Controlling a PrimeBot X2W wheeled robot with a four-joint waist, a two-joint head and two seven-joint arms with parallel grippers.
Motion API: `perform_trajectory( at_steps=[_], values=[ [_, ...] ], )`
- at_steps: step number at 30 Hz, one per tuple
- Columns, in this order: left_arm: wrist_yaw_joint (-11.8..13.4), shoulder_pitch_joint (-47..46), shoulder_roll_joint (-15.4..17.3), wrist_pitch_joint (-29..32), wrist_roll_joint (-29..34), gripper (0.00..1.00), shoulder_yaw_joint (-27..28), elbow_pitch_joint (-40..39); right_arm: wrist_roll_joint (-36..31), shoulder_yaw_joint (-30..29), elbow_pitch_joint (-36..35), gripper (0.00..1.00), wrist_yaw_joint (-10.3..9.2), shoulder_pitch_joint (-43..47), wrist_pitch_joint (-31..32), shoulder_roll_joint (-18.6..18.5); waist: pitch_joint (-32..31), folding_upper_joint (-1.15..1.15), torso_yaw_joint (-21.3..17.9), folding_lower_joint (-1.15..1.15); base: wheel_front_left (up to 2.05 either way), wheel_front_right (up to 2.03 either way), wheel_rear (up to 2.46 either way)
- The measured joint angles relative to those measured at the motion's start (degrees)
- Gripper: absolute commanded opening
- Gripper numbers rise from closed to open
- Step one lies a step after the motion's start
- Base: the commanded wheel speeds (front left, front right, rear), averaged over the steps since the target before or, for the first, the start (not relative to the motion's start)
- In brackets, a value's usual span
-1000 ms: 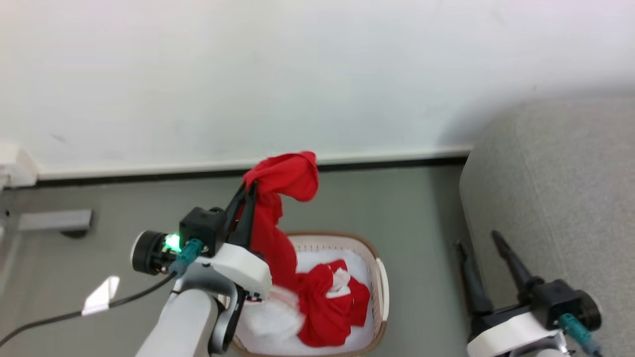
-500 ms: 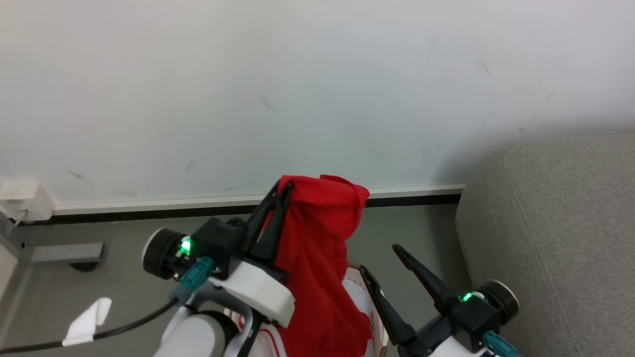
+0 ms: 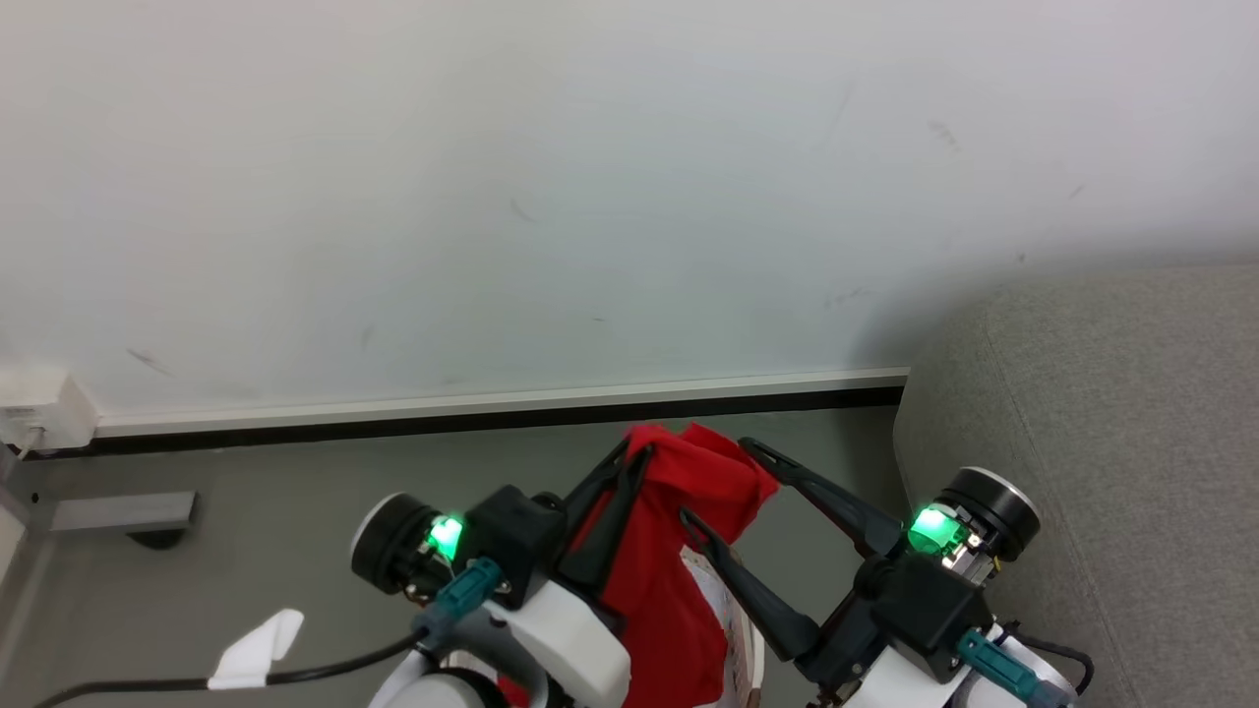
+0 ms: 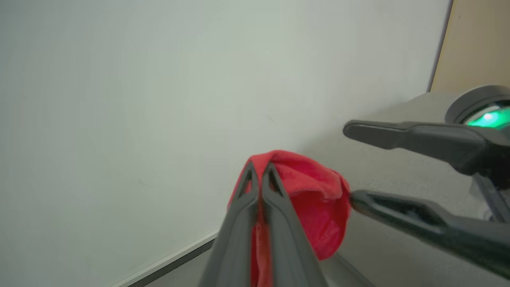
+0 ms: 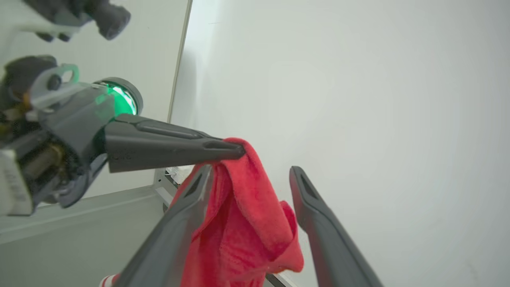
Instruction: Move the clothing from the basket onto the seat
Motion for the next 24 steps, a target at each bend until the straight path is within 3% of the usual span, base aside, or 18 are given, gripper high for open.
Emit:
perform_trajectory(
  at_steps=[5,11,20,21,22,23,24],
  values=[
    [-0.8,0.4,-0.3,0.0,0.0,0.00,-1.7,0.1,-0.9,0.7,-1.9,1.00,0.00,-1.3,3.5,-2.6,0.0,0.00,-0.5,0.00,0.00,0.00,0.00],
    [-2.1,0.3,-0.6,0.0,-0.3,0.00,-3.7,-1.9,-0.3,4.2,0.6,1.00,0.00,-3.1,6.1,-4.6,0.0,0.00,-1.0,0.00,0.00,0.00,0.00],
    [-3.6,0.3,-1.3,0.8,-1.3,0.00,-5.9,-5.1,4.4,8.2,5.6,1.00,0.00,-5.4,6.0,-4.4,0.3,0.00,-0.9,0.00,0.00,0.00,0.00],
    [-3.6,0.3,-1.4,0.9,-1.4,0.00,-6.1,-5.3,5.3,8.4,6.0,0.80,0.00,-5.5,5.8,-4.1,0.3,0.00,-0.8,0.00,0.00,0.00,0.00],
    [-3.6,0.3,-1.4,0.9,-1.5,0.00,-6.2,-5.4,6.2,8.6,6.4,0.26,0.00,-5.6,5.7,-3.8,0.3,0.00,-0.8,0.00,0.00,0.00,0.00],
    [-3.7,0.3,-1.4,0.9,-1.5,0.00,-6.2,-5.6,6.9,8.6,6.7,0.00,0.00,-5.6,5.2,-3.5,0.4,0.00,-0.7,0.00,0.00,0.00,0.00],
    [-3.7,0.3,-1.4,0.9,-1.6,0.00,-6.3,-5.7,7.5,8.8,6.9,0.00,0.00,-5.7,4.9,-3.3,0.4,0.00,-0.7,0.00,0.00,0.00,0.00]
  ],
)
